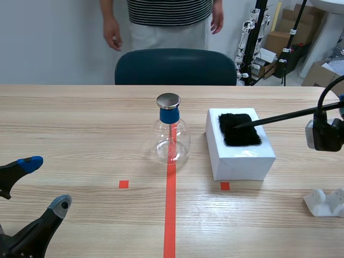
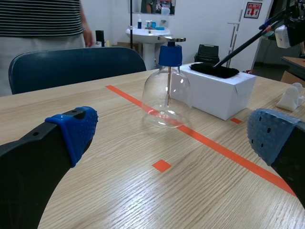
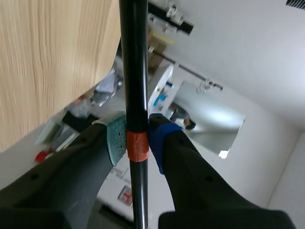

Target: Do the electroscope experiment. rub the rod on the fur

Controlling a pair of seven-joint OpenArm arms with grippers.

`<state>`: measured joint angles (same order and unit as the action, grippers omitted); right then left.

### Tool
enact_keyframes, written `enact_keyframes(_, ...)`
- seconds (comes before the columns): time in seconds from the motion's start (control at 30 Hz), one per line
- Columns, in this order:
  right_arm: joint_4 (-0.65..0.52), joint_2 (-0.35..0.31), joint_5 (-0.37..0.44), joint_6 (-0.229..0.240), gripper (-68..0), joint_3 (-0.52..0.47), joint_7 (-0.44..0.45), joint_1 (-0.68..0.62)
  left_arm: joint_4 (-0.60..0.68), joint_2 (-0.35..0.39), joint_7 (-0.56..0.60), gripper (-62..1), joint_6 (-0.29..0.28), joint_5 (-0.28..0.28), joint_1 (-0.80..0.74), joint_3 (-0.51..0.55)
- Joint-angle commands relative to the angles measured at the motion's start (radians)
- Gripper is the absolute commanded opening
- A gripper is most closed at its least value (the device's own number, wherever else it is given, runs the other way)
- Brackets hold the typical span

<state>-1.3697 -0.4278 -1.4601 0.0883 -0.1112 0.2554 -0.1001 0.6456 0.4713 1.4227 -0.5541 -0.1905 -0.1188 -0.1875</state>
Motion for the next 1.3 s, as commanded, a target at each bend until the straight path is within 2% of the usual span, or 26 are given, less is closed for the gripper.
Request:
enact_keyframes(0.0, -0.007, -0.024, -0.001, 0.015, -57.3, -0.012, -0.011, 0.013, 0.014, 0.009, 0.017, 1.4, -0.002, 0.006, 0.005, 0.003)
enact_keyframes(0.07, -0.007, -0.023, -0.001, 0.018, -57.3, -0.012, 0.0, 0.008, 0.014, 0.009, 0.017, 1.4, -0.002, 0.006, 0.005, 0.003)
enact_keyframes(0.23, -0.007, -0.023, -0.001, 0.017, -57.3, -0.012, 0.092, 0.006, 0.014, 0.009, 0.017, 1.4, -0.002, 0.006, 0.005, 0.003)
enact_keyframes(0.3, -0.007, -0.023, -0.001, 0.017, -57.3, -0.012, 0.098, 0.006, 0.014, 0.009, 0.017, 1.4, -0.002, 0.006, 0.005, 0.003)
enact_keyframes(0.5, -0.007, -0.027, -0.001, 0.019, -57.3, -0.012, -0.04, 0.002, 0.014, 0.009, 0.017, 1.4, -0.002, 0.006, 0.005, 0.003)
enact_keyframes(0.57, -0.007, -0.027, -0.001, 0.018, -57.3, -0.012, -0.04, 0.0, 0.014, 0.009, 0.017, 1.4, -0.002, 0.006, 0.005, 0.003)
enact_keyframes(0.77, -0.007, -0.027, -0.001, 0.006, -57.3, -0.012, 0.064, 0.001, 0.014, 0.009, 0.017, 1.4, -0.002, 0.006, 0.005, 0.003)
enact_keyframes(0.83, -0.007, -0.026, -0.001, 0.006, -57.3, -0.012, 0.073, 0.0, 0.014, 0.009, 0.017, 1.4, -0.002, 0.006, 0.005, 0.003)
enact_keyframes(0.9, -0.007, -0.027, -0.001, 0.007, -57.3, -0.012, 0.061, 0.0, 0.014, 0.009, 0.017, 1.4, -0.002, 0.006, 0.005, 0.003)
enact_keyframes(1.03, -0.007, -0.029, -0.001, 0.019, -57.3, -0.012, -0.046, 0.0, 0.014, 0.009, 0.017, 1.4, -0.002, 0.006, 0.005, 0.003)
enact_keyframes(1.1, -0.007, -0.03, -0.001, 0.019, -57.3, -0.012, -0.055, 0.0, 0.014, 0.009, 0.017, 1.4, -0.002, 0.006, 0.005, 0.003)
enact_keyframes(1.17, -0.007, -0.029, -0.001, 0.018, -57.3, -0.012, -0.024, 0.0, 0.014, 0.009, 0.017, 1.4, -0.002, 0.006, 0.005, 0.003)
enact_keyframes(1.27, -0.007, -0.029, -0.001, 0.017, -57.3, -0.011, 0.067, 0.0, 0.014, 0.009, 0.017, 1.4, -0.002, 0.006, 0.005, 0.003)
